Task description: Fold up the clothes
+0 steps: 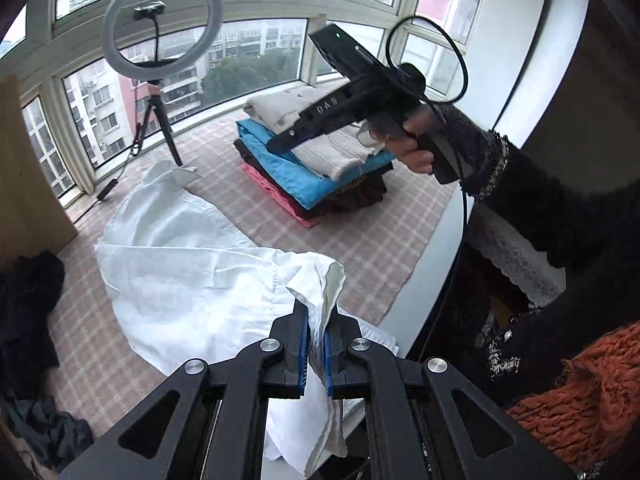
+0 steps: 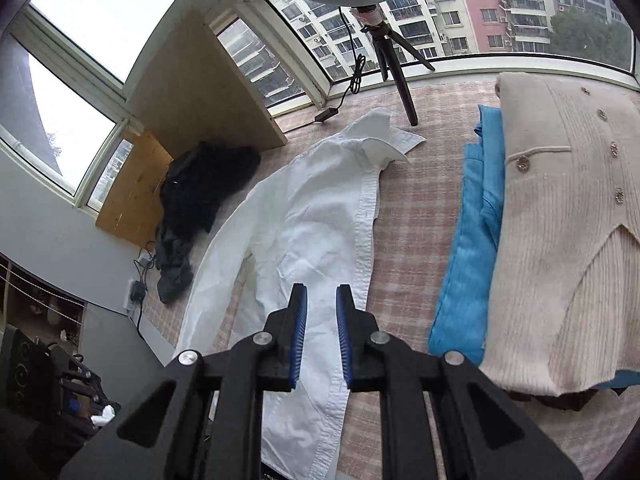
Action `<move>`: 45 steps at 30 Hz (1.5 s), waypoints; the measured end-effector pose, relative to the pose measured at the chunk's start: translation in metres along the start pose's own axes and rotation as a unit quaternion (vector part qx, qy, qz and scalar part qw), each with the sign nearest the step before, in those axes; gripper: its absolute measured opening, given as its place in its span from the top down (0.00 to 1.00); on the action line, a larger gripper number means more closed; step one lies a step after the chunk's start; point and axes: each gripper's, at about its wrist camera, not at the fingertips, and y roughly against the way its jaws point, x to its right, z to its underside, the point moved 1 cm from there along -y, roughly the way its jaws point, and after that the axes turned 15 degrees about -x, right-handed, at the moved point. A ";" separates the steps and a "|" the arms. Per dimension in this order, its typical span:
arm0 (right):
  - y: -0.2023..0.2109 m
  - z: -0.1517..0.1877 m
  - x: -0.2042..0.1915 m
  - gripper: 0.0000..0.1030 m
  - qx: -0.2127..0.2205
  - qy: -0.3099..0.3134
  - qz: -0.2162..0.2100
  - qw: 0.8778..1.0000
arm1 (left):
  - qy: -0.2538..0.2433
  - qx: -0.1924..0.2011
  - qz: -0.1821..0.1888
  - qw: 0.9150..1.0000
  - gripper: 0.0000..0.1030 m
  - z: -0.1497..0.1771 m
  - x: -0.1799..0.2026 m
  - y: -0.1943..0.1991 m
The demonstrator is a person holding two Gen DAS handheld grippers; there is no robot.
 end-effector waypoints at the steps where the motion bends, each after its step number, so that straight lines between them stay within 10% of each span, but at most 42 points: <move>1: -0.003 0.004 0.005 0.85 -0.005 -0.001 -0.006 1.000 | -0.011 -0.024 0.017 0.999 0.95 -0.002 0.011 -0.024; 9: -0.075 -0.013 -0.023 0.85 -0.065 0.077 -0.008 0.995 | 0.037 -0.151 0.069 0.985 0.94 0.041 0.041 -0.157; 14: -0.156 -0.049 -0.060 0.85 -0.130 0.124 -0.046 0.983 | 0.099 -0.132 0.049 0.985 0.72 0.061 0.024 -0.130; 21: -0.250 -0.066 -0.084 0.85 -0.191 0.143 0.012 0.971 | 0.187 -0.081 0.008 0.979 0.67 0.109 -0.032 -0.057; 31: -0.192 -0.075 -0.038 0.85 -0.114 0.074 0.003 0.991 | 0.167 -0.072 -0.139 0.973 0.67 0.059 -0.190 -0.125; 45: -0.191 -0.154 -0.005 0.79 -0.067 0.019 -0.004 0.998 | 0.182 -0.030 -0.142 0.973 0.66 0.020 -0.244 -0.155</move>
